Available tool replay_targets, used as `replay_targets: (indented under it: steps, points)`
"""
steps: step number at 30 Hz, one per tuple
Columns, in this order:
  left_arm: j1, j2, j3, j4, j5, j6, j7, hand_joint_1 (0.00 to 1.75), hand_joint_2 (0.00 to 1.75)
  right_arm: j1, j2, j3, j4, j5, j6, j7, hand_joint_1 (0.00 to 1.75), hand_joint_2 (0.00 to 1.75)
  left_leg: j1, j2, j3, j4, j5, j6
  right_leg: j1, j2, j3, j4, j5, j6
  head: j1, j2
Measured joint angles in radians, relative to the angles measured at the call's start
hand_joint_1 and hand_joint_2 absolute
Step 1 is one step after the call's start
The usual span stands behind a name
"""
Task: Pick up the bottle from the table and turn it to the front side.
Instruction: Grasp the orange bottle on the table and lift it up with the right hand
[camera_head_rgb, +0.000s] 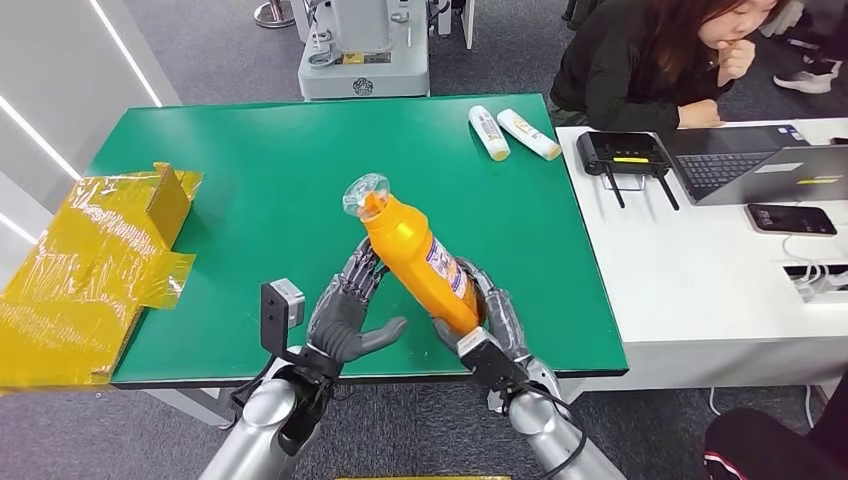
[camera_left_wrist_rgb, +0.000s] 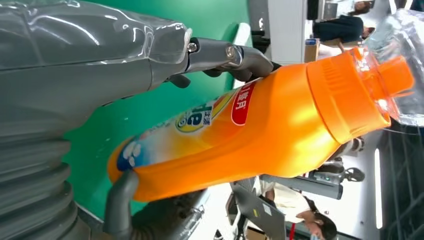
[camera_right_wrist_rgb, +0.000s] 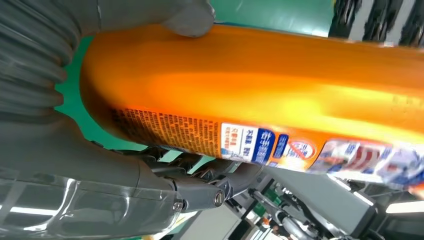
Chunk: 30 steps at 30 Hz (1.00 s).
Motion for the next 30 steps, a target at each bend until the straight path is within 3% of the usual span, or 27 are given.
replay_targets:
  steps: [5,12,27,30]
  points:
    - [-0.105,-0.038,-0.001,0.084,0.012,0.025,-0.018,0.00,1.75,-0.064,0.053,0.008,0.071,0.022,-0.037,0.012,1.75,1.75,0.000,0.000,0.000,0.000,0.000,0.000,0.000,0.000,0.000,0.000,0.001,0.000,0.000,0.000]
    - [-0.201,-0.069,-0.002,0.184,0.021,0.030,-0.032,0.00,1.75,-0.093,0.082,0.028,0.132,0.041,-0.065,0.020,1.75,1.75,0.000,0.000,0.000,0.000,0.000,0.000,0.000,0.000,0.000,0.000,0.001,0.000,0.000,0.000]
    - [-0.289,-0.100,-0.017,0.321,-0.020,0.073,-0.051,0.00,1.75,-0.097,0.090,0.031,0.166,0.095,-0.079,0.056,1.75,1.75,0.000,0.000,0.000,0.000,0.000,0.000,0.000,0.000,0.000,0.000,0.001,0.000,0.000,0.000]
    - [-0.302,-0.103,-0.018,0.344,-0.034,0.078,-0.055,1.31,1.75,-0.096,0.090,0.031,0.167,0.106,-0.079,0.066,1.75,1.75,0.000,0.000,0.000,0.000,0.000,0.000,0.000,0.000,0.000,0.000,0.001,0.000,0.000,0.000]
